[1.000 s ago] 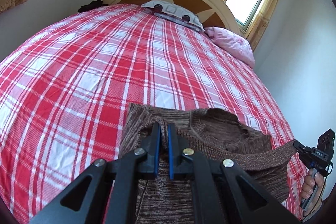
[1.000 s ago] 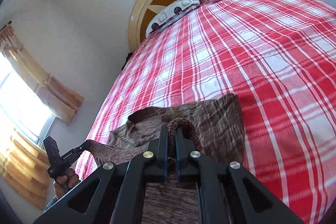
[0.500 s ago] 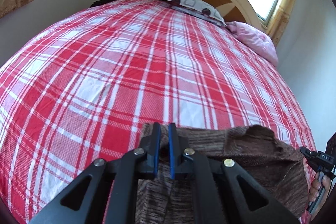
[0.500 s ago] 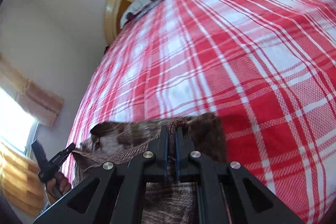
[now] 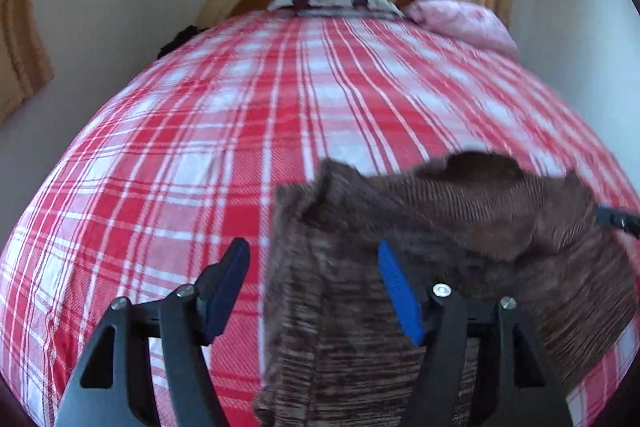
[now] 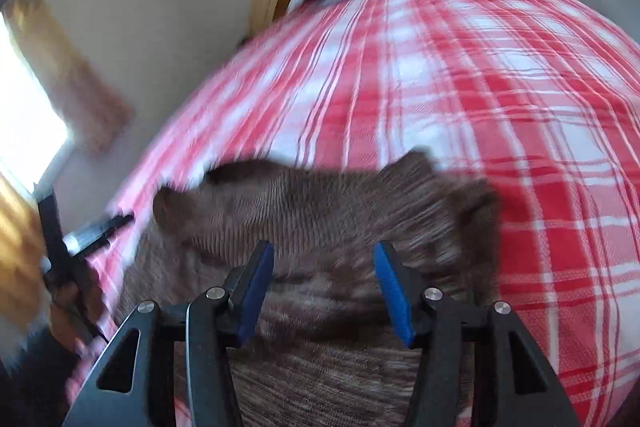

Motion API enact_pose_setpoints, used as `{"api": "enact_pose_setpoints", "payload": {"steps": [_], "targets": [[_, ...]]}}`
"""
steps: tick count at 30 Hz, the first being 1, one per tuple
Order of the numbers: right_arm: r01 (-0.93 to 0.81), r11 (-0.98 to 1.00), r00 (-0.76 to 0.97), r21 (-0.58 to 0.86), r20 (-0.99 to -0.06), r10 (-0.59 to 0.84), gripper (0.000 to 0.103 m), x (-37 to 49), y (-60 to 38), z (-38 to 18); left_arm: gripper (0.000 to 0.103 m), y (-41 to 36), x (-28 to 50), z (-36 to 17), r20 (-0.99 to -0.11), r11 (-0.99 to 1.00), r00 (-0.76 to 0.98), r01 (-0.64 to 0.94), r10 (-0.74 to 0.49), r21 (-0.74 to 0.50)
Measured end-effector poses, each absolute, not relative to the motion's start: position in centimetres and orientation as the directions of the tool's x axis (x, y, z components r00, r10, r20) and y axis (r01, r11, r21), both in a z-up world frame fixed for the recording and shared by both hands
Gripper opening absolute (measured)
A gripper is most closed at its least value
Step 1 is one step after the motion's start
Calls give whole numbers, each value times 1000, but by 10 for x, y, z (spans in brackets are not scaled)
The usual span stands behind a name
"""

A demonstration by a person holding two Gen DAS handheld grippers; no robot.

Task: Fold small clothes

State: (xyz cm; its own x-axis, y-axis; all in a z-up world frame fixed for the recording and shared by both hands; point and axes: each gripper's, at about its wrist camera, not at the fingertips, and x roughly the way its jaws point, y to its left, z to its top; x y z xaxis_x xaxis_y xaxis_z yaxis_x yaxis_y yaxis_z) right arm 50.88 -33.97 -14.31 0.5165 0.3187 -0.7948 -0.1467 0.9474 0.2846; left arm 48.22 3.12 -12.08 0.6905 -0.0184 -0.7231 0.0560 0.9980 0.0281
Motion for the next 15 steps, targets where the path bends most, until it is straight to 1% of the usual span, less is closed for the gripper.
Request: {"api": "enact_pose_setpoints", "payload": {"steps": [1,2,3,5,7,10,12,14,15], "targets": [[-125,980,540,157,-817,200,54,510,-332,-144,69,27,485,-123,-728,997,686,52,0,49],[-101,992,567,70,-816,115,53,512,-330,-144,69,25,487,-124,-728,998,686,48,4,51],[-68,997,585,39,-808,71,53,516,-335,-144,69,25,490,-126,-728,998,685,42,3,44],[-1,997,581,73,-812,60,53,527,-355,-147,69,29,500,-130,-740,999,672,2,28,39],[11,992,553,127,-827,100,53,538,-374,-157,70,34,509,-135,-755,1000,656,-20,30,22],[-13,986,516,166,-843,149,41,548,-378,-167,70,34,519,-146,-766,998,639,-40,60,45],[-37,989,518,144,-844,142,22,552,-372,-170,71,33,522,-149,-764,997,642,-50,74,55],[-36,991,517,127,-847,127,13,555,-369,-171,75,34,525,-149,-762,996,642,-73,83,47],[-27,991,524,128,-843,123,11,554,-369,-169,79,38,527,-149,-764,995,639,-94,87,35]]}}
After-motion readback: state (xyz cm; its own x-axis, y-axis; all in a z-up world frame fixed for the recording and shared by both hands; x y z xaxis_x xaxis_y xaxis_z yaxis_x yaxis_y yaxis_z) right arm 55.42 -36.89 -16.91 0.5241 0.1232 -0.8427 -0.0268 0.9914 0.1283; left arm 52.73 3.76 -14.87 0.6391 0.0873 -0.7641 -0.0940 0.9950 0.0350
